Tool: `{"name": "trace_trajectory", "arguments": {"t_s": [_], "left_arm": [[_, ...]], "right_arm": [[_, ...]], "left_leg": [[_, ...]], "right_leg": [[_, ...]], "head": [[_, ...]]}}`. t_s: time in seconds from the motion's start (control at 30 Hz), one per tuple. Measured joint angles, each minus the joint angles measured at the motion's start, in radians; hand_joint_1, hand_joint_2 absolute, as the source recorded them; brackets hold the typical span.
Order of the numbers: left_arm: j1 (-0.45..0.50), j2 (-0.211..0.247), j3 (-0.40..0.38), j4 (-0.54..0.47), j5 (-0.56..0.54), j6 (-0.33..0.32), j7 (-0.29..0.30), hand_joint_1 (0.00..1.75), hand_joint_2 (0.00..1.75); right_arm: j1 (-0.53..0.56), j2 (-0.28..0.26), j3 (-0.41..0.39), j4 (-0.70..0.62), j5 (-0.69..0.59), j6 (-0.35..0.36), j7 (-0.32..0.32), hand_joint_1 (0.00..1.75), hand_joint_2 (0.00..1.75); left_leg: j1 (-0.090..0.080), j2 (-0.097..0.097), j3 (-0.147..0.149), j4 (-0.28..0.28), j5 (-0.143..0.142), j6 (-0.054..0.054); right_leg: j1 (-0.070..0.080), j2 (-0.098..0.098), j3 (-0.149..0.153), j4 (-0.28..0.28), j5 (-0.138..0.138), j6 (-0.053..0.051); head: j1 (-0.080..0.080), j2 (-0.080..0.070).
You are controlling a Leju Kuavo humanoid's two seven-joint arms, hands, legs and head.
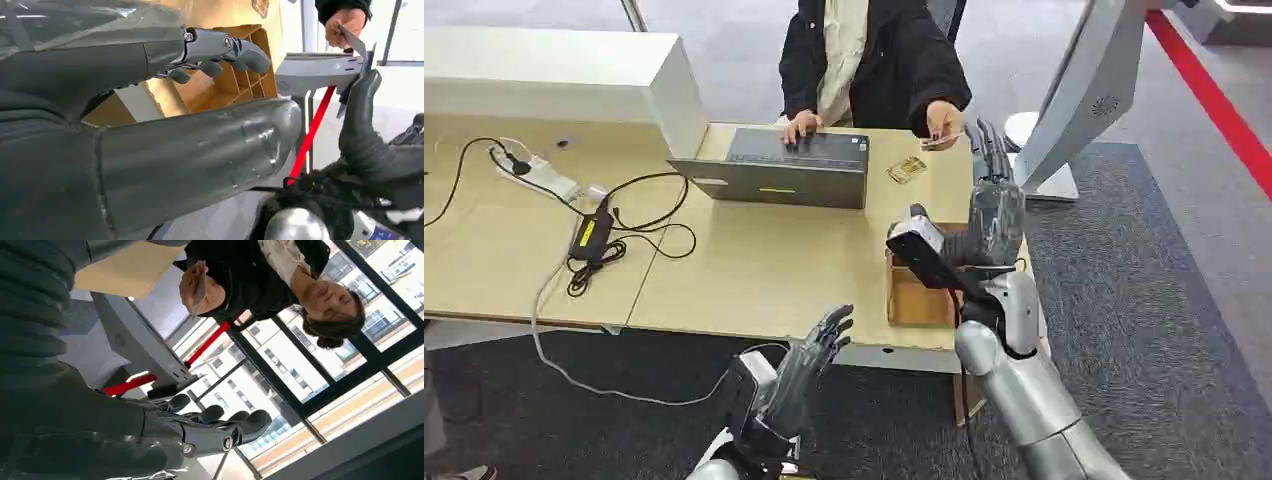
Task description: Pass the card to the sensor for recognition and then transmit it.
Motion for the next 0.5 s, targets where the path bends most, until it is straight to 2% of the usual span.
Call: {"name": "trace_trajectory", "arguments": {"t_s": [0.17,0.23,0.5], "left_arm": [[-0.012,-0.004,-0.015,0.013,0.008,-0.003,0.006,0.0,0.0],[-0.023,-0.004,-0.024,0.018,0.01,-0.006,0.012,0.0,0.0],[-0.03,-0.004,-0.036,0.018,0.015,-0.015,0.016,0.0,0.0]], "right_arm": [[-0.078,-0.021,0.052,0.108,0.023,0.004,0.067,0.0,1.75],[-0.126,-0.035,0.095,0.188,0.029,0.008,0.107,0.0,1.75],[-0.214,-0.067,0.177,0.354,-0.001,0.007,0.147,0.0,1.75]], "left_leg": [[0.0,0.0,0.0,0.0,0.0,0.0],[0.0,0.0,0.0,0.0,0.0,0.0],[0.0,0.0,-0.001,0.0,0.0,0.0]], "right_leg": [[0.0,0.0,-0.001,0.0,0.0,0.0],[0.0,0.0,-0.001,0.0,0.0,0.0],[0.0,0.0,-0.001,0.0,0.0,0.0]], "head": [[0.0,0.0],[0.0,0.0],[0.0,0.0]]}}
